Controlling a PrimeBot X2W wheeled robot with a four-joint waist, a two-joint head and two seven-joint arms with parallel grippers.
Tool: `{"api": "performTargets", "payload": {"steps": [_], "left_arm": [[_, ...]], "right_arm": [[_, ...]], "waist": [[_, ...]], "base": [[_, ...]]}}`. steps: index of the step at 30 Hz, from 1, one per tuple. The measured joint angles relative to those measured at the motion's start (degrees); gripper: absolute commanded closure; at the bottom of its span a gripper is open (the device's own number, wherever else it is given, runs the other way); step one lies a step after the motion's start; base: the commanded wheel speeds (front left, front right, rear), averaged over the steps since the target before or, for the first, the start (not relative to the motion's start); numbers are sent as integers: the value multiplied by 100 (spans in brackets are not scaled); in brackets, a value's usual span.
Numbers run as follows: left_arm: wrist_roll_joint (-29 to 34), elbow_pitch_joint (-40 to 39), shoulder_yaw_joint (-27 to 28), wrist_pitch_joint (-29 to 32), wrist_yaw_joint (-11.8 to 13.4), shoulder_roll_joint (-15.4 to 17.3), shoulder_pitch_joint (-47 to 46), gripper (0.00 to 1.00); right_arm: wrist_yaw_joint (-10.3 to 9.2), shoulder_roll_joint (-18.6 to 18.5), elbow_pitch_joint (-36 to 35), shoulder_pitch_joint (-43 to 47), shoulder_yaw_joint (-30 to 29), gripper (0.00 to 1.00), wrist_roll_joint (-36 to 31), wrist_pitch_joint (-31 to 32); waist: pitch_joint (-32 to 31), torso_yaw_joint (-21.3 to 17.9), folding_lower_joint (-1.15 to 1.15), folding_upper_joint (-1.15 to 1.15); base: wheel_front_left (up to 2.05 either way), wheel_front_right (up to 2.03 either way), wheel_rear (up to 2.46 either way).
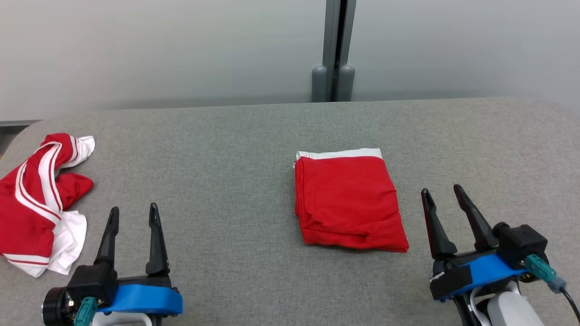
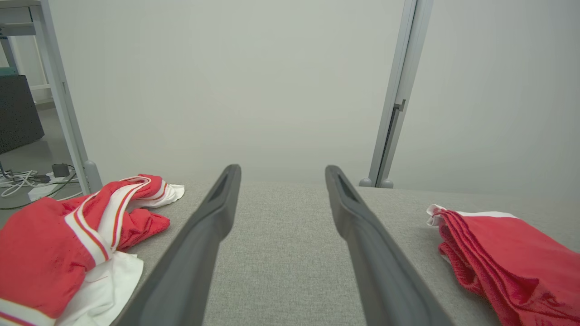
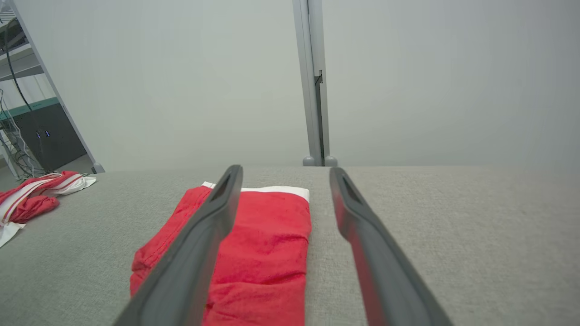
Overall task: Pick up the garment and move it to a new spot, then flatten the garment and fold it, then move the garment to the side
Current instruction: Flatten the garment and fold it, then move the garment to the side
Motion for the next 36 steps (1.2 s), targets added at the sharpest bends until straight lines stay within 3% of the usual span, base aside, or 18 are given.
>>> {"api": "performTargets", "payload": {"steps": [5, 19, 36], "left_arm": [[138, 47, 15, 1, 54, 21, 142, 0], [269, 14, -35, 33, 180, 116, 480, 0], [243, -65, -163, 113, 214, 183, 493, 0]], "right_arm": [[0, 110, -358, 413, -471, 0, -187, 41], [0, 289, -1312, 1134, -611, 0, -437, 665], [0, 294, -1445, 1254, -658, 0, -460, 882]], "waist": [[-145, -28, 0, 0], [-347, 95, 0, 0], [-253, 197, 0, 0]], "base": [[0, 0, 0], [0, 0, 0], [0, 0, 0]]}}
